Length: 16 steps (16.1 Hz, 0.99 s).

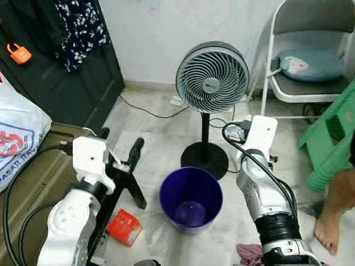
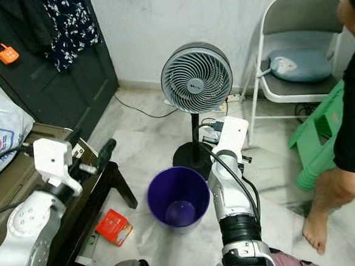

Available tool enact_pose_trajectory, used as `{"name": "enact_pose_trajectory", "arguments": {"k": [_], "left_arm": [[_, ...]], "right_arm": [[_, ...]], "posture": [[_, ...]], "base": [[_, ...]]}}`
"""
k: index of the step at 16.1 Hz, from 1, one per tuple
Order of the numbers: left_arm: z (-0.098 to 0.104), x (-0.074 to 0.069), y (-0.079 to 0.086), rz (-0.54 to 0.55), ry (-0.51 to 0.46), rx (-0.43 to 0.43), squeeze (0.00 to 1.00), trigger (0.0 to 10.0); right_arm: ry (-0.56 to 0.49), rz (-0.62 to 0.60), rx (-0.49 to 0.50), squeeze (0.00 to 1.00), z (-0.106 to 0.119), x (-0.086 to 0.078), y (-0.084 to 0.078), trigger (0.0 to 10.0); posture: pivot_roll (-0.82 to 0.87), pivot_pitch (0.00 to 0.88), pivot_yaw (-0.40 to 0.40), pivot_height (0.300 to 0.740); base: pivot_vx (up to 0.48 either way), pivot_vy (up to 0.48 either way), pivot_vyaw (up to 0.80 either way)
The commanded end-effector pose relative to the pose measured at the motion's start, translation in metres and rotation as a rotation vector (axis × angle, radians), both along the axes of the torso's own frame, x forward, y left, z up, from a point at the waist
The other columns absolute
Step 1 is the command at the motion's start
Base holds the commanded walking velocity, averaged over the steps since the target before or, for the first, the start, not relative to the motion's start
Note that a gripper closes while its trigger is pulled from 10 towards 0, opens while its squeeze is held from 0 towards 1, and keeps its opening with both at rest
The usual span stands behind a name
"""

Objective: Clean up the room

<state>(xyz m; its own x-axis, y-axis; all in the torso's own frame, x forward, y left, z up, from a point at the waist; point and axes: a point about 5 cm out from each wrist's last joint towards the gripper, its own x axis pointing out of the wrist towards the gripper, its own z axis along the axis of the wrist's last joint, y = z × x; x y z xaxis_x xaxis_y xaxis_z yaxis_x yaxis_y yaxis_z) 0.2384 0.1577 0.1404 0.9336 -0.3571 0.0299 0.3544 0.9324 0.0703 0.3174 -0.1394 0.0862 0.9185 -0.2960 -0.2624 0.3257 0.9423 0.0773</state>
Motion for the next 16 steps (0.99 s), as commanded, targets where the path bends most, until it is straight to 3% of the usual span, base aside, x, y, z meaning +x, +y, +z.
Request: {"name": "enact_pose_trajectory", "arguments": {"k": [1,8,11,16], "left_arm": [[0.004,-0.002,0.0,-0.018,-0.01,0.021,0.0,10.0],[0.012,-0.03,0.02,-0.018,0.033,0.112,0.0,10.0],[0.017,-0.041,0.028,-0.013,0.053,0.17,0.0,10.0],[0.024,-0.054,0.041,0.016,0.094,0.227,0.0,10.0]], "right_arm": [[-0.018,0.001,0.011,0.0,0.006,0.005,0.004,10.0],[-0.003,-0.089,0.081,0.0,0.0,0.012,-0.01,10.0],[0.076,-0.012,0.161,0.0,-0.014,0.019,0.002,10.0],[0.068,0.127,0.202,0.0,-0.004,0.036,0.042,10.0]], "posture": [[0.14,0.076,0.06,0.74],[0.22,0.138,0.157,0.74],[0.26,0.183,0.204,0.74],[0.3,0.255,0.237,0.74]], "base": [[0.0,0.0,0.0],[0.0,0.0,0.0],[0.0,0.0,0.0],[0.0,0.0,0.0]]}}
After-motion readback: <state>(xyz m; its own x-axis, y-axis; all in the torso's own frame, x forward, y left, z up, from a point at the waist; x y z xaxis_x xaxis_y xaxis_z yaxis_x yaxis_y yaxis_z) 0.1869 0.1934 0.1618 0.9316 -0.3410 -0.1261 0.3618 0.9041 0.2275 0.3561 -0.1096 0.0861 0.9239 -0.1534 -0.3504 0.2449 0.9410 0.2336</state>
